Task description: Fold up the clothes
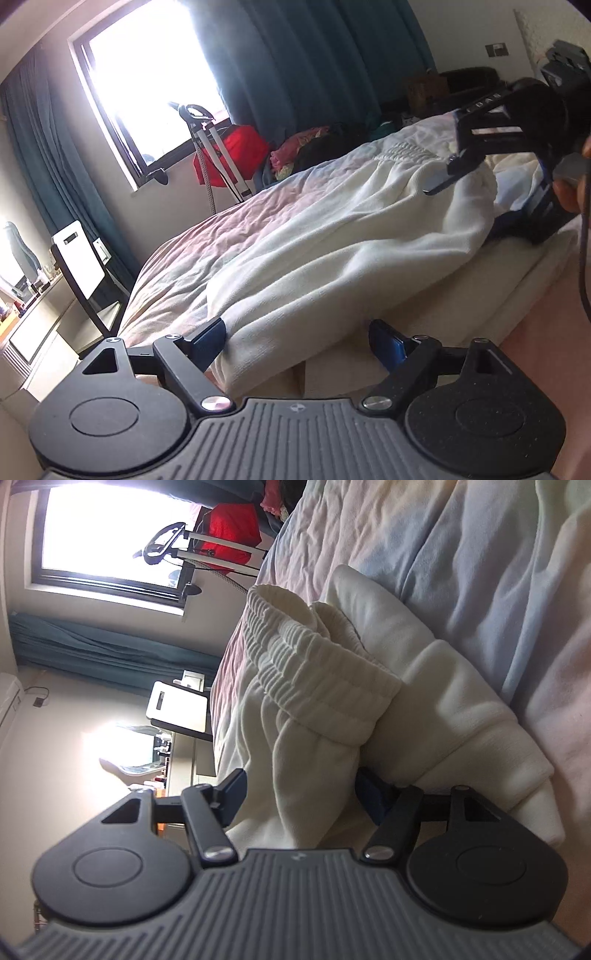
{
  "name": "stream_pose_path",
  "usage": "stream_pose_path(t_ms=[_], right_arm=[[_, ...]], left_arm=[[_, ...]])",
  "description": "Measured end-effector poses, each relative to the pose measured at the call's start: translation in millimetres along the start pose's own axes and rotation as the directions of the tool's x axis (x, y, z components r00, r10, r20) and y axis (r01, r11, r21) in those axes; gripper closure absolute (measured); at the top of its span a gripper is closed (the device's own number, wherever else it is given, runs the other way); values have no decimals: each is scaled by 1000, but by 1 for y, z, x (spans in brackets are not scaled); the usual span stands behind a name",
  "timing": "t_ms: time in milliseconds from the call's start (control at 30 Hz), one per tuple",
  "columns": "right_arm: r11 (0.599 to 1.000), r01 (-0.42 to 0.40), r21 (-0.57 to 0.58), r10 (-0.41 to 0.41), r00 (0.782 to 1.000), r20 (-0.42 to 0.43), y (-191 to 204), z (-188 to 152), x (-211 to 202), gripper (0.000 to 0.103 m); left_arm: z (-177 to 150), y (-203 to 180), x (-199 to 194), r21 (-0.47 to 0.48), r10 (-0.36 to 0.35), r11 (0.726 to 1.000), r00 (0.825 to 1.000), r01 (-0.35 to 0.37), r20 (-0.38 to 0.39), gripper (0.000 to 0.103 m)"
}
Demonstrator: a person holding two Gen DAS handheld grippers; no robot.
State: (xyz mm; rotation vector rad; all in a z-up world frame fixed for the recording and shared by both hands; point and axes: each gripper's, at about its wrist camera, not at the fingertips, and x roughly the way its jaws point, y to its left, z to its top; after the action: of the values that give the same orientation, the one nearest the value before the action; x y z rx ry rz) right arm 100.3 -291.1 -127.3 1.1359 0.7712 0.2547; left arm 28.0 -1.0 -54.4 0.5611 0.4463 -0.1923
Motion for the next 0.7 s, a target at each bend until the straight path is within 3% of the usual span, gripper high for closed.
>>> stream_pose_path(t_ms=[67,100,133,233,367,467,700], right_arm=[[999,23,-40,-22,999,30,5,5,5,35],[997,41,-68,-38,998,44,8,7,9,42],[993,63,-98,-57,996,63,12,8,12,59],[976,96,-194,-74,990,117,24,8,12,73],[961,62,-268,-5,978,209,42,8,-10,77],[957,35,-287,58,949,309,54,15,-35,77],[967,225,-116,-183,938,294,4,15,-53,77]], left_arm=[[-4,-9,-6,4,-2,1000,1000,2,8,7],[-5,-10,-7,-5,-6,1000,1000,6,11,7],[-5,-10,-8,-16,-9,1000,1000,9,14,6],[-3,-9,-9,-48,-10,999,1000,11,21,6],[-2,-6,-11,-72,-6,997,999,9,43,6],[-3,-3,-10,-111,1,994,999,3,33,6],[-9,10,0,-210,2,978,998,-14,-57,4]])
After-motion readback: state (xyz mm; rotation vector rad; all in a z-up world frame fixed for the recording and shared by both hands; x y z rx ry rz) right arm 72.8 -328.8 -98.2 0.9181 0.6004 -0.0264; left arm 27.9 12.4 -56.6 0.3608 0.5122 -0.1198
